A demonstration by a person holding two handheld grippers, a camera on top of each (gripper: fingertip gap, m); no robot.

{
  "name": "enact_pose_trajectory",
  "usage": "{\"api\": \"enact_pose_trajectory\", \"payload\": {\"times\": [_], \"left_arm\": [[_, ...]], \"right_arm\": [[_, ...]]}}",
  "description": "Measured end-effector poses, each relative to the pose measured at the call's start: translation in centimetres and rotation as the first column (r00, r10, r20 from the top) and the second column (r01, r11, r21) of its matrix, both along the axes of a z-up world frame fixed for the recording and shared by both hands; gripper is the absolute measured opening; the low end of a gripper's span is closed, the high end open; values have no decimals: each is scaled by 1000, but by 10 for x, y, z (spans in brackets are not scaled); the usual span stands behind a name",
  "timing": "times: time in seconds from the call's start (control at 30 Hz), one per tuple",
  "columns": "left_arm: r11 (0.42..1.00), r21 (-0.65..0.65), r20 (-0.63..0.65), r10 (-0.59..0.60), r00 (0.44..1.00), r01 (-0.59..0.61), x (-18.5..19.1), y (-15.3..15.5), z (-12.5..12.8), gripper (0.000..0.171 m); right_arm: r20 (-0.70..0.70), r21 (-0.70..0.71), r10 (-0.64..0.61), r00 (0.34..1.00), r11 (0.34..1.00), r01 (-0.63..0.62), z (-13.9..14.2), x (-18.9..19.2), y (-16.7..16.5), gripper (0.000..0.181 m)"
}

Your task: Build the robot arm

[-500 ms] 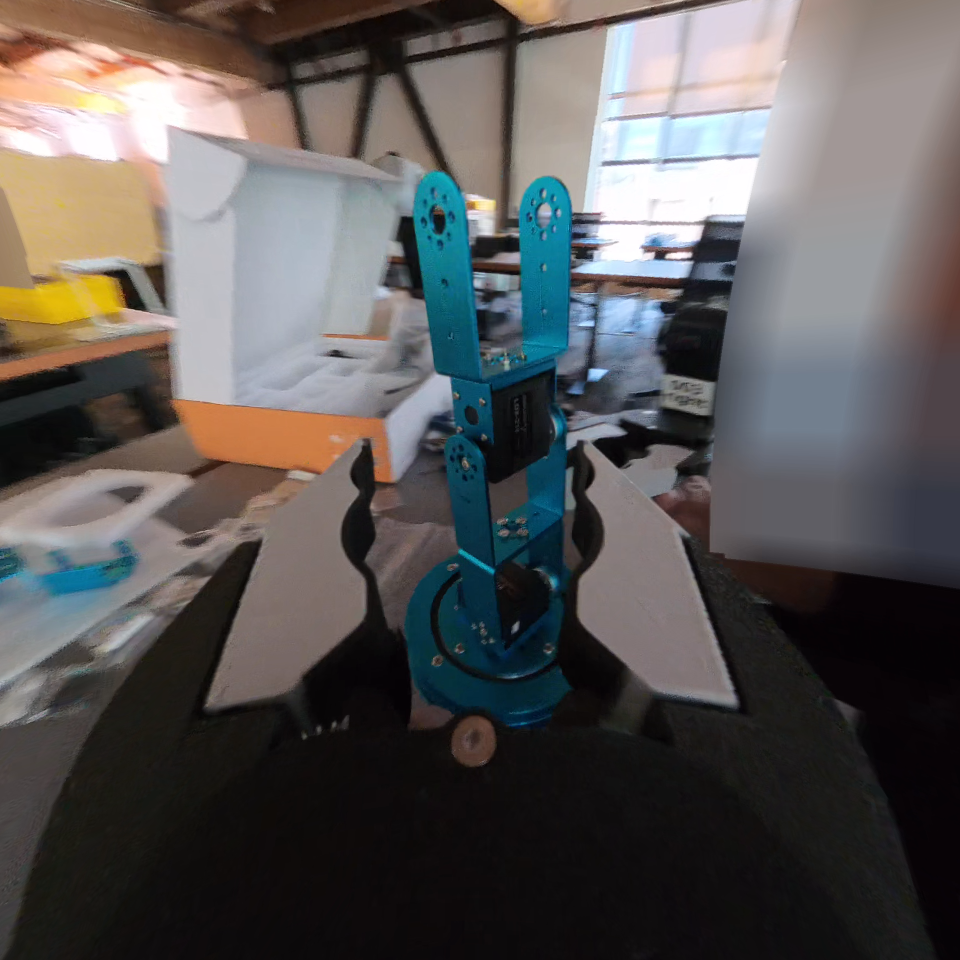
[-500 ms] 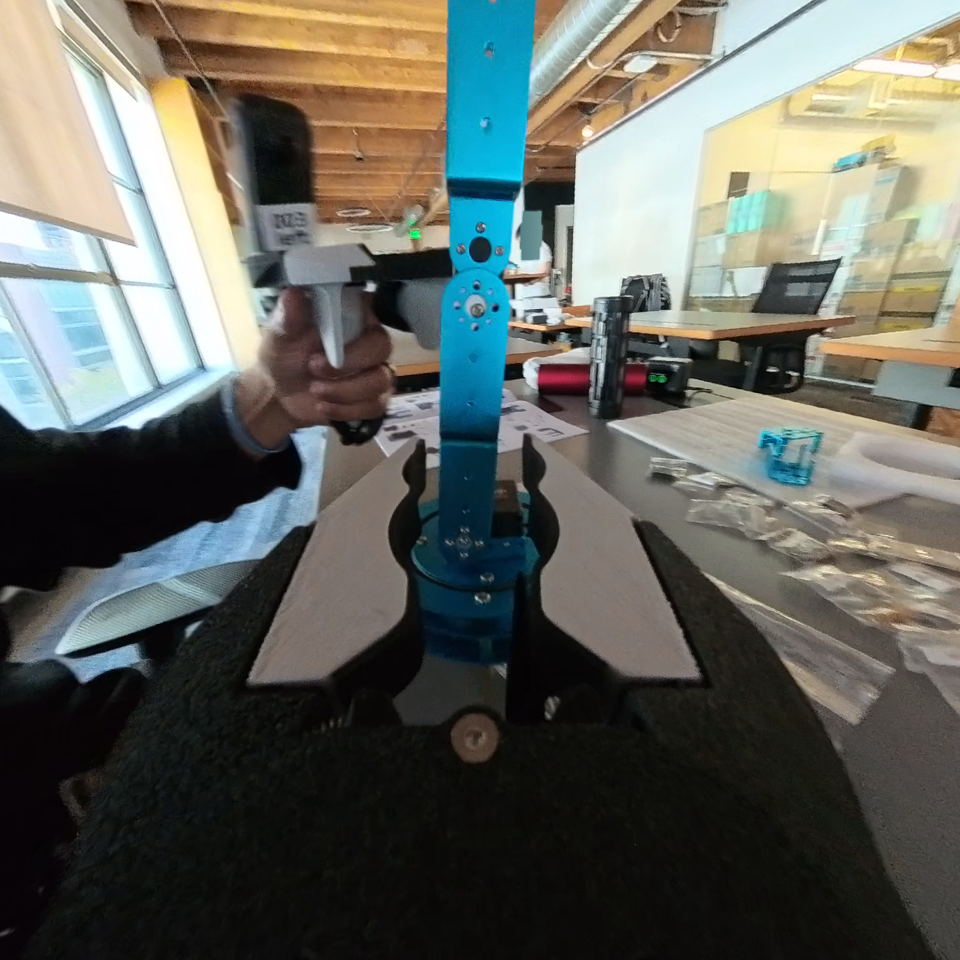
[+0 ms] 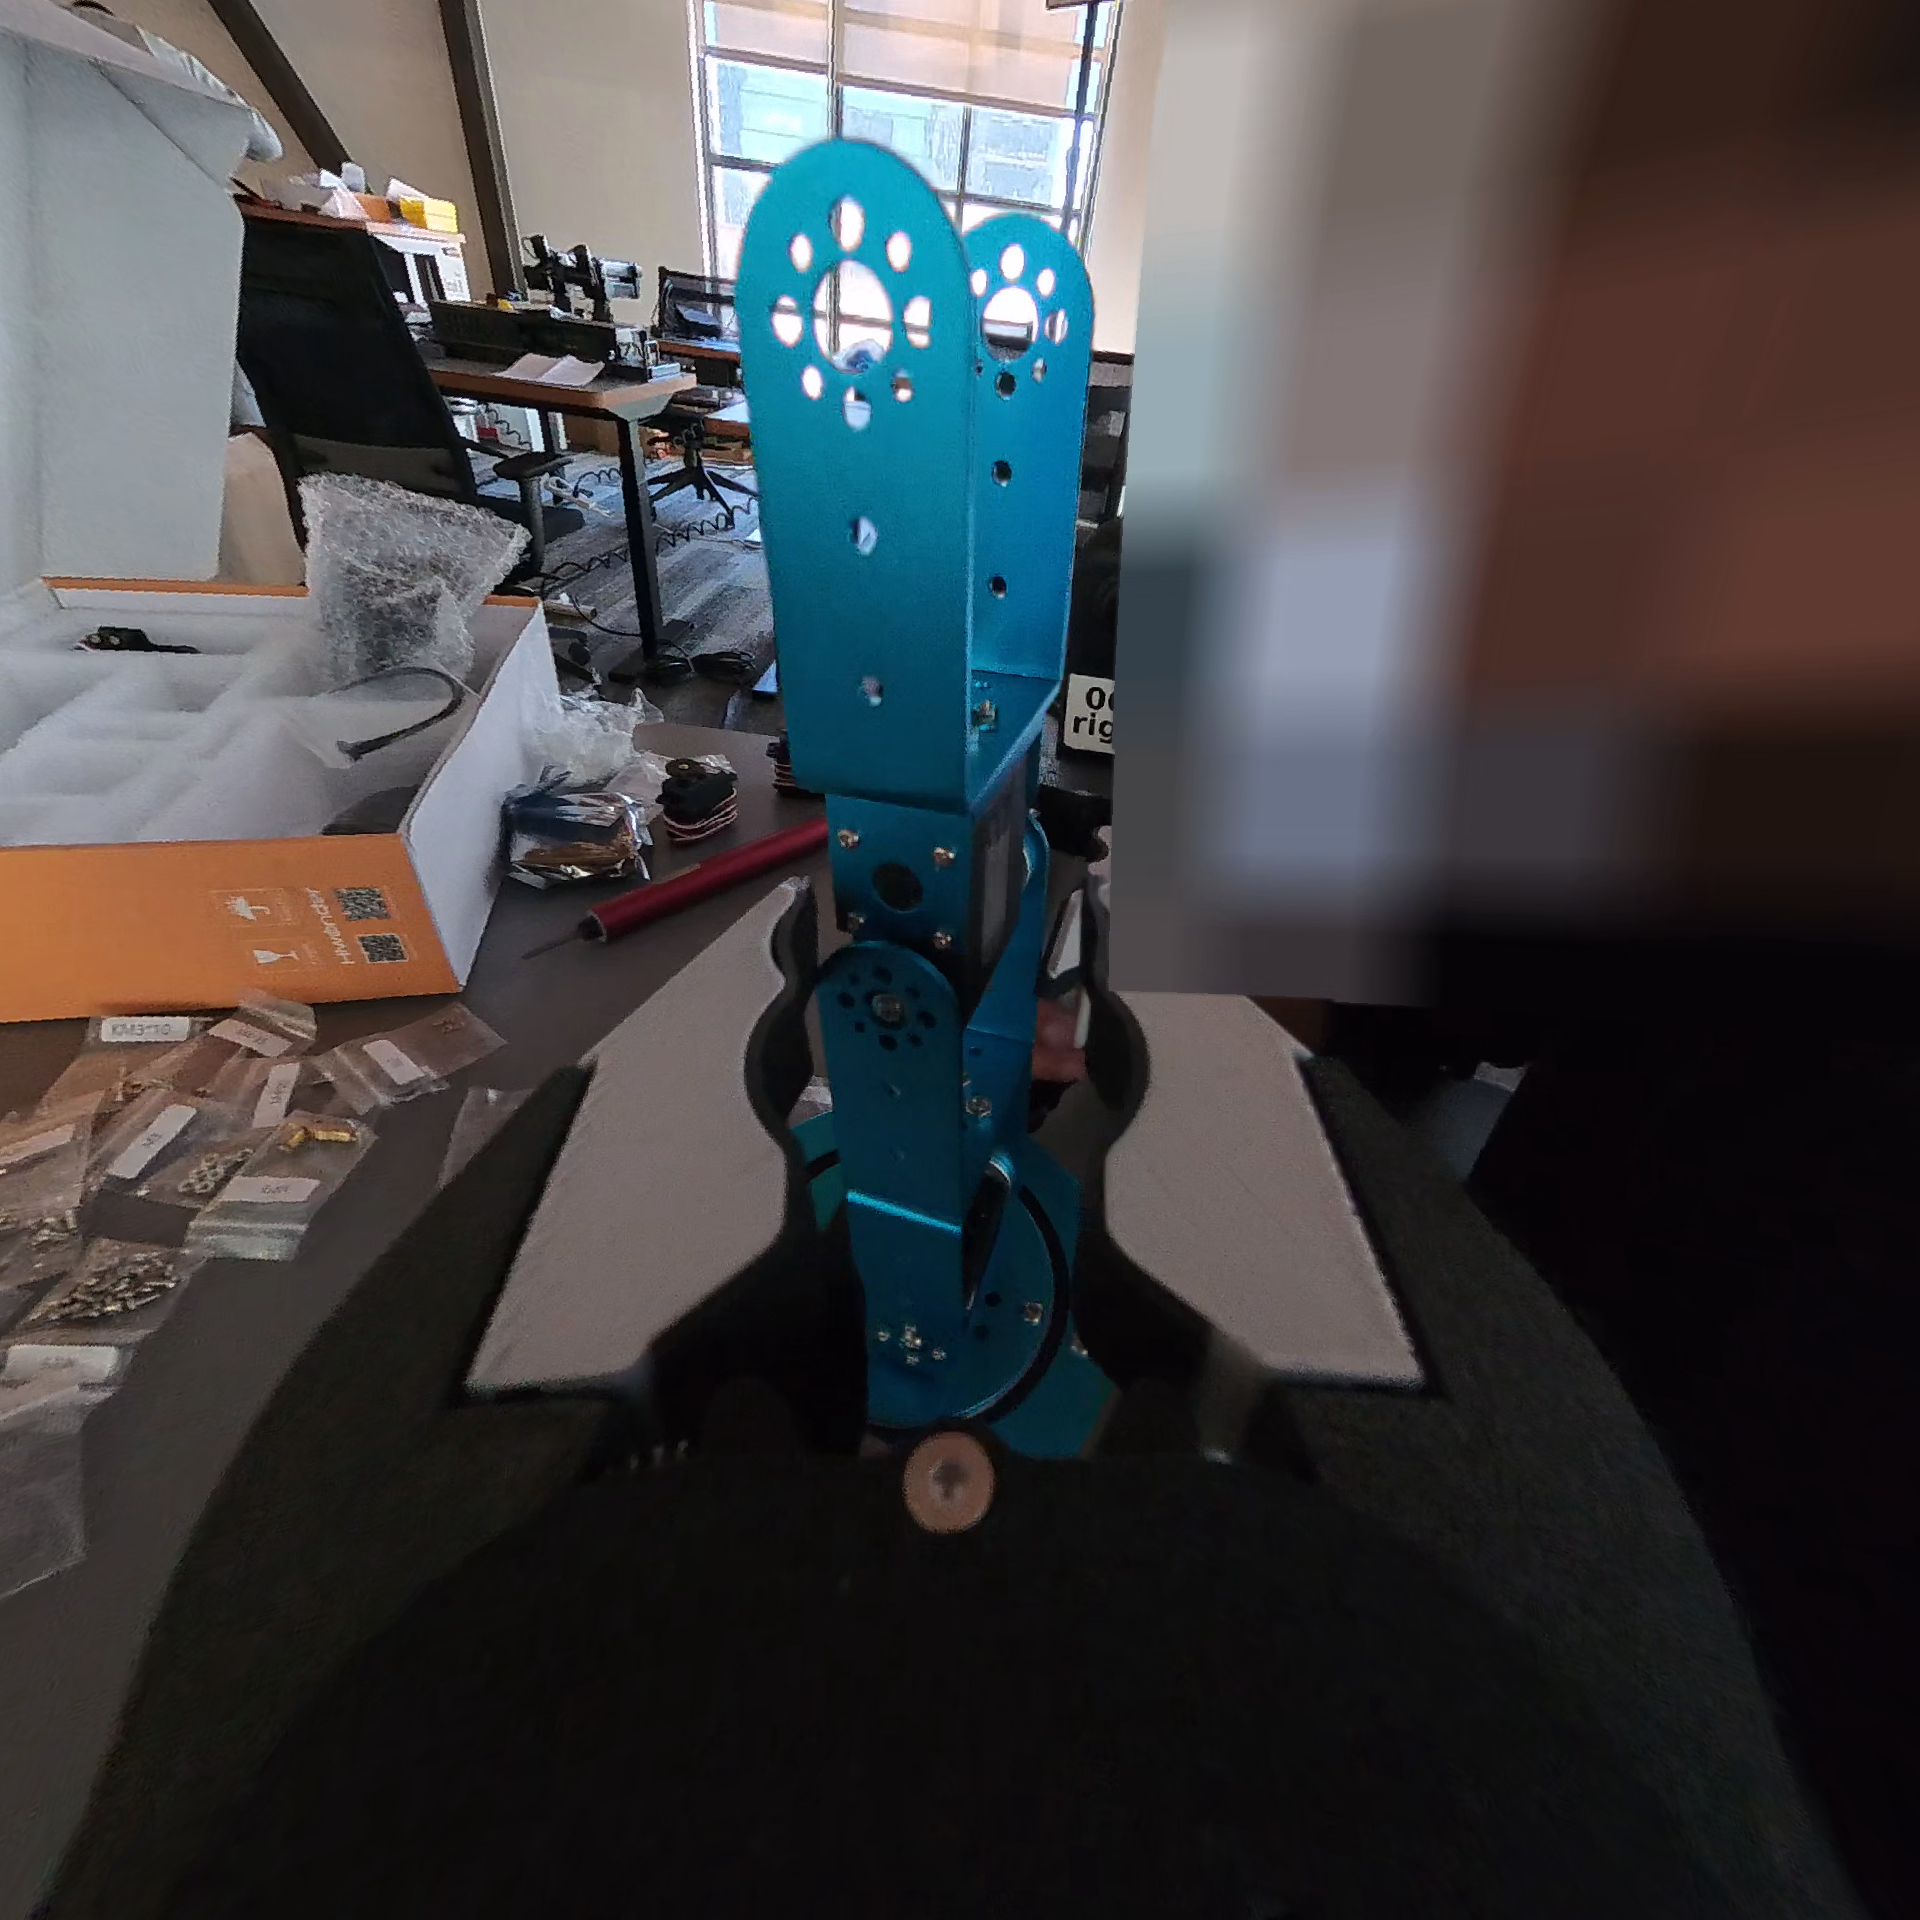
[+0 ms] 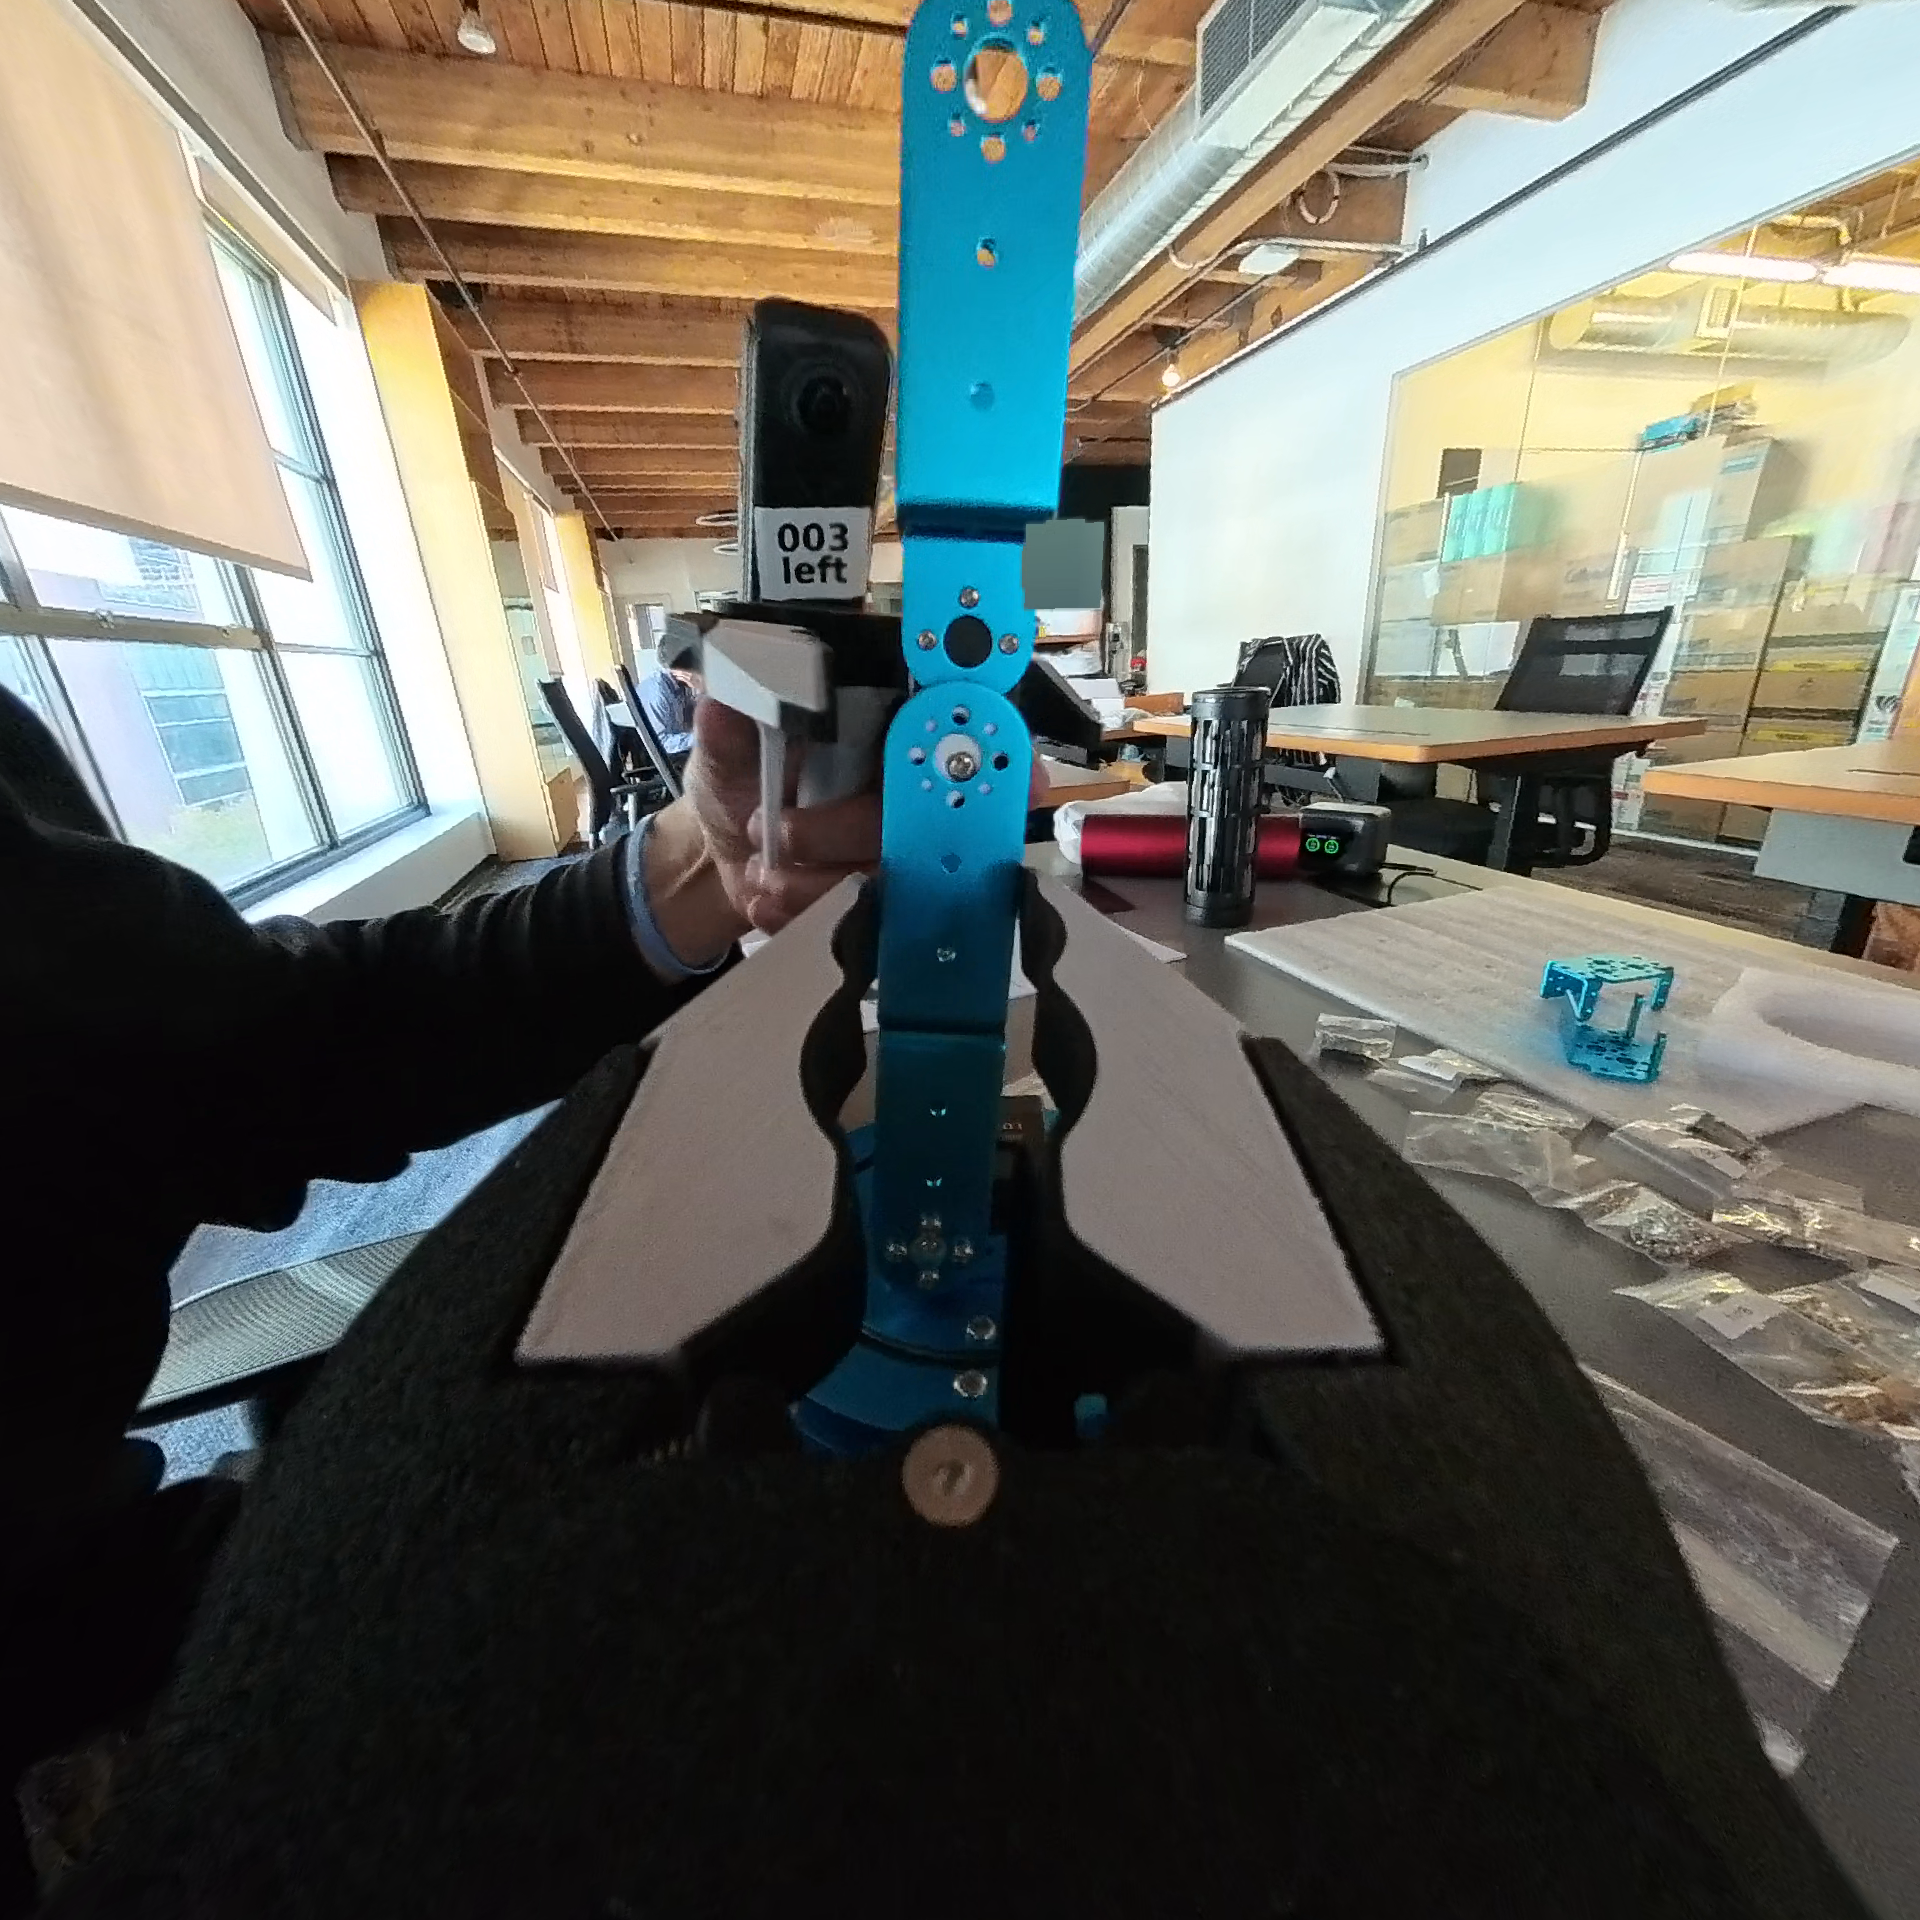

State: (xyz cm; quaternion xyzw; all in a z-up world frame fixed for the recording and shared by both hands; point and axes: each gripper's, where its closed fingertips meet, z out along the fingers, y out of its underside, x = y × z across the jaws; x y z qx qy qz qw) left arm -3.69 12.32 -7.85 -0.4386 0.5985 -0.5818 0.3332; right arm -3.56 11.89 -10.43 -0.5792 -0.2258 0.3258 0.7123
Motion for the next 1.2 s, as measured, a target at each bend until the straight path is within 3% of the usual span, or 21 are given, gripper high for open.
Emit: {"api": "enact_pose_trajectory", "payload": {"times": [0.27,0.53,0.8,1.03,1.2], "left_arm": [[999,36,12,-28,1000,28,10,-1,-2,33],[992,-52,90,-110,990,115,6,-3,3,24],[992,-2,149,-122,981,124,4,-5,3,25],[999,34,149,-47,988,42,-5,1,6,41],[993,54,128,96,987,-104,-28,12,2,49]], "right_arm": [[-13,-10,12,1000,1000,-12,0,0,0,25],[-17,-14,26,1000,1000,-26,0,-1,-2,25],[-13,-11,25,1000,1000,-25,0,-1,-2,25],[-20,-11,29,999,1000,-29,-1,0,-2,25],[-22,-8,21,1000,1000,-22,-2,7,-5,29]]}}
